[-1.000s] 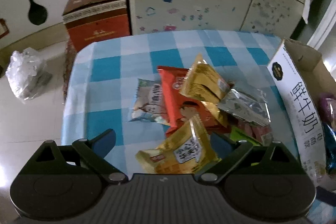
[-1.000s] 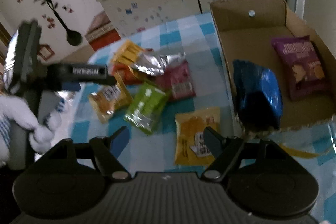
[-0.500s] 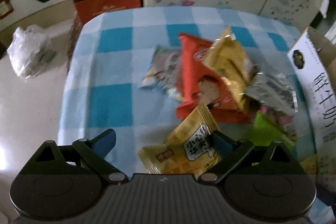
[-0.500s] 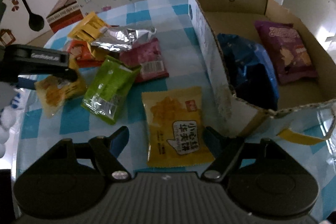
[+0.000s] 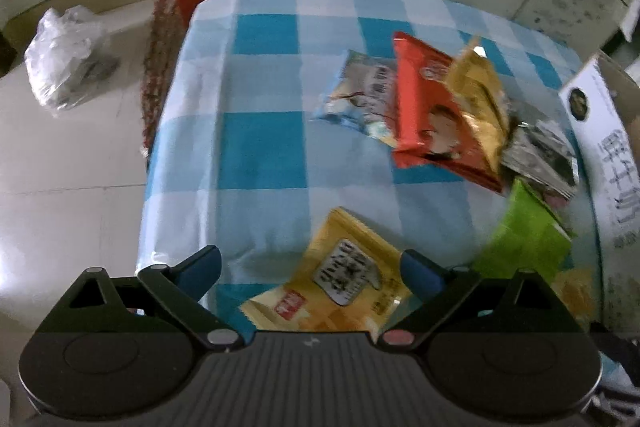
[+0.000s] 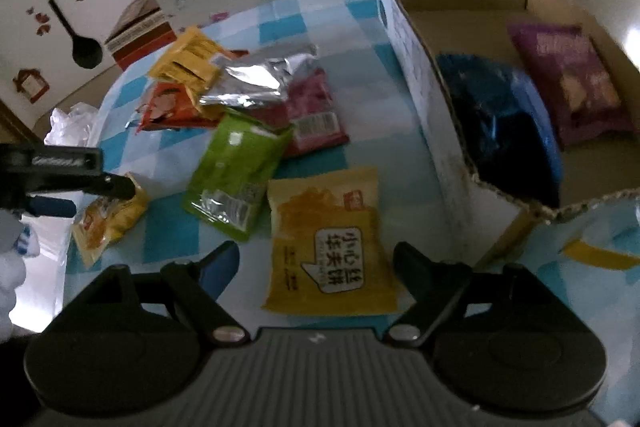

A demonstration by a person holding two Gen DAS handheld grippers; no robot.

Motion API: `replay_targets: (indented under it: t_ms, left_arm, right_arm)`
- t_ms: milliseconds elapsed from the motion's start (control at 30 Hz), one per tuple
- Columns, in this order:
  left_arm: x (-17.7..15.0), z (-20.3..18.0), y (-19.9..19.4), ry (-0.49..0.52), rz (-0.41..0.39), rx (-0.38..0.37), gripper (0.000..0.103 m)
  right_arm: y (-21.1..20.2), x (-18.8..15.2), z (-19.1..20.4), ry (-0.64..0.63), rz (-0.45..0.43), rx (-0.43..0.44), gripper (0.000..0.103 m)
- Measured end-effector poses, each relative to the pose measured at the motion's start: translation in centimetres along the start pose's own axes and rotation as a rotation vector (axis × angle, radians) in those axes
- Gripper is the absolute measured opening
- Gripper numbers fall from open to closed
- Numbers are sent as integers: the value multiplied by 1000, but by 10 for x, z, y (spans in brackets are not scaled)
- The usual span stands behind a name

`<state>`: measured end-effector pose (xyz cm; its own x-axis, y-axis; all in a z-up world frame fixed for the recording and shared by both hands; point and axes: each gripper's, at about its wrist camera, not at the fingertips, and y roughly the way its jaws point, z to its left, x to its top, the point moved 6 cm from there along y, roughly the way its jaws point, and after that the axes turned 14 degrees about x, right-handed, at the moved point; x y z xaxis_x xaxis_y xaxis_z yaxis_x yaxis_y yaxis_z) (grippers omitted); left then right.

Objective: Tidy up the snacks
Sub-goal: 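Move the right tool back over the yellow waffle packet, then grasp the yellow waffle packet with the right tool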

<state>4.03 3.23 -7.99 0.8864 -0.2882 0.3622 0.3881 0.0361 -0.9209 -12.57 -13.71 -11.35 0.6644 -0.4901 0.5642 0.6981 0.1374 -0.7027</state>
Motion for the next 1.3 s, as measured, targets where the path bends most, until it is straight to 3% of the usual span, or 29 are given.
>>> replay_targets:
  t_ms: [133,400,633,700,767,833,867,1100,1300]
  left_arm:
    - [-5,-9,-13,126,-79,16,99]
    - [-31,-12,-7,293,-102,58,100]
    - [-29,-13,-6,286,-140,48,99]
    - [-29,-15,-8,287,-146,37,93]
    - [-29,-17,-11,266,-127,-13,71]
    - [-28,-18,-12,237,-109,-29,66]
    - [-28,-20,-13,239,-111,-23,65]
    - [-26,-26,-25,217,-120,-26,62]
    - [-22,-26,-36,189,-154,-25,62]
  right_arm:
    - [2,1,2,-5,9,-9,87]
    - [7,1,5,-26,31,-41,87]
    - [11,1,8,-54,38,-69,87]
    - [11,0,9,-62,35,-76,84]
    - [11,1,8,-71,28,-89,73]
    - [10,3,7,-89,20,-106,60]
    - [9,4,7,-94,17,-103,58]
    - [4,11,5,-23,4,-25,53]
    - [-4,16,20,-44,-23,40,53]
